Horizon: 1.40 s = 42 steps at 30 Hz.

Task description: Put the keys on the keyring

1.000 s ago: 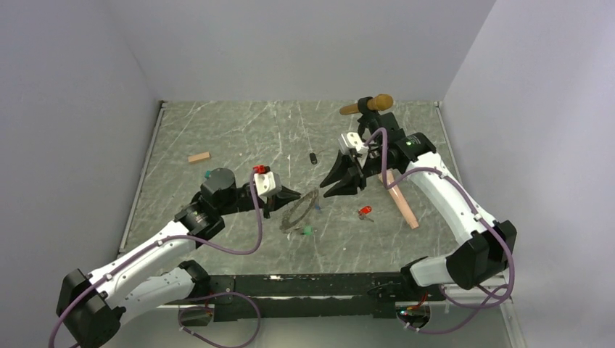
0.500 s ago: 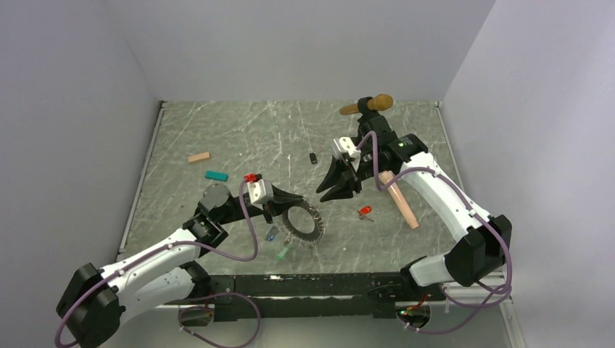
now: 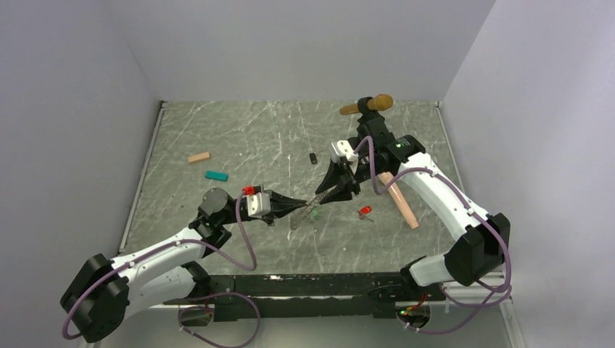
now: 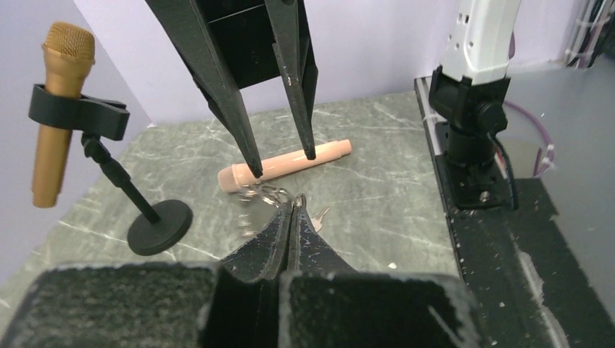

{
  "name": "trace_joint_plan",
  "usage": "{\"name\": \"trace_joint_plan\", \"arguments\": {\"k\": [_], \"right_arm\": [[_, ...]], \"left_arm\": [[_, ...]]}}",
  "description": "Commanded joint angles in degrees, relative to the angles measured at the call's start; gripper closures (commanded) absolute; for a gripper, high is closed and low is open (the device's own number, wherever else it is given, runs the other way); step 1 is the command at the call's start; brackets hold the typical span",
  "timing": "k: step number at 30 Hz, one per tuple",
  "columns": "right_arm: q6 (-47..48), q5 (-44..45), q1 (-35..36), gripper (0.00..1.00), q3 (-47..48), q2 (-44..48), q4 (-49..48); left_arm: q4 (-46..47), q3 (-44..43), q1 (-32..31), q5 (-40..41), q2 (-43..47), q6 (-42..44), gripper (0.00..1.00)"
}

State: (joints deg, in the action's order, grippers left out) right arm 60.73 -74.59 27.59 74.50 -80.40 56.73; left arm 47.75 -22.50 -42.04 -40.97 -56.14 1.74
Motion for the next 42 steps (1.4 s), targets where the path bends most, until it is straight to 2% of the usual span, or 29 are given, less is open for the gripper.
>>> {"name": "trace_joint_plan", "arguments": {"k": [1, 6, 11, 16, 21, 29, 42], "right_arm": [[7.69, -0.87, 0.69, 0.62, -0.14, 0.56, 3.77], [11.83, -1.39, 1.41, 0.61, -0.31, 0.35, 6.24], [10.58, -0.87, 2.52, 0.61, -0.66, 0.11, 4.88], [6.05, 1.04, 3.53, 0.63, -1.47, -0.19, 0.74], [1.93, 2.7, 3.87, 0.65, -1.65, -0.18, -2.73], [-0.97, 3.02, 3.98, 0.65, -1.95, 0.0, -4.79], [-7.24, 5.46, 4.45, 0.74, -2.76, -0.24, -9.55]], "left_arm": [[0.49, -0.36, -0.19, -2.7, 2.12, 12.34, 1.0], [3.41, 0.1, -0.16, -2.66, 0.95, 13.19, 1.0], [9.16, 0.78, -0.23, -2.25, -1.08, 9.36, 1.0], [8.73, -0.66, -0.33, -1.41, -1.78, 6.59, 1.0], [1.55, -3.19, -1.27, 0.84, -0.7, 6.77, 1.0], [-15.65, -9.36, -1.97, 5.57, 0.99, 5.48, 1.0], [-37.65, -20.53, -3.71, 11.58, 0.18, 5.68, 1.0]]}}
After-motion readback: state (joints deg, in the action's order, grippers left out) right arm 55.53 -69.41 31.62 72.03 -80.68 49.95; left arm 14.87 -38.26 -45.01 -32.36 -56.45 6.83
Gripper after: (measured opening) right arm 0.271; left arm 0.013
